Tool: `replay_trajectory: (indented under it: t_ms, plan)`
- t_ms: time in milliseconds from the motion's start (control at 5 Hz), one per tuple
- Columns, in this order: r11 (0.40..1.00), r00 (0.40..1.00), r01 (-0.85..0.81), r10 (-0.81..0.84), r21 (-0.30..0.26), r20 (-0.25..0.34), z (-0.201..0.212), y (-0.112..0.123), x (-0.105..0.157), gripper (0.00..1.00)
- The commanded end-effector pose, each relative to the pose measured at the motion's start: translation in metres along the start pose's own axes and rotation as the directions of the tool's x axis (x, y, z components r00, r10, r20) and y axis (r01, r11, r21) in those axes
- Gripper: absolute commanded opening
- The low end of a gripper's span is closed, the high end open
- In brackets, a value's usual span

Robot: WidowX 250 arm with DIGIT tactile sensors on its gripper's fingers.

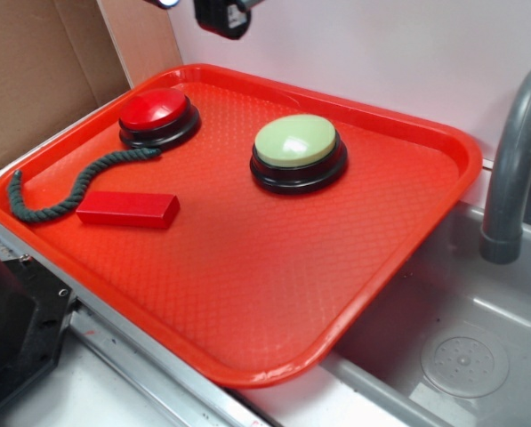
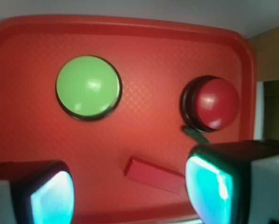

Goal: Push the green button.

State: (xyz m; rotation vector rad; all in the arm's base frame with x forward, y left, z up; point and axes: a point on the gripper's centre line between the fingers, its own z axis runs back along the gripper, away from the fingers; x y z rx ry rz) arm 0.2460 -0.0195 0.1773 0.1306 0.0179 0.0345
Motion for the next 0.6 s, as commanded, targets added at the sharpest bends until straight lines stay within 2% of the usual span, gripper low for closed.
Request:
replay_trajectory:
  t_ms: [0, 200, 400]
  plan:
    - [1.000, 0.993, 0.002, 0.001, -0.020, 0.121, 0.038, 0.008, -0.010, 1.00]
    - [0.999, 0.992, 0.033, -0.036, 0.032, 0.123, 0.046, 0.007, -0.014, 1.00]
    - [0.999, 0.995, 0.005, -0.009, 0.036, 0.101, 0.045, 0.010, -0.021, 1.00]
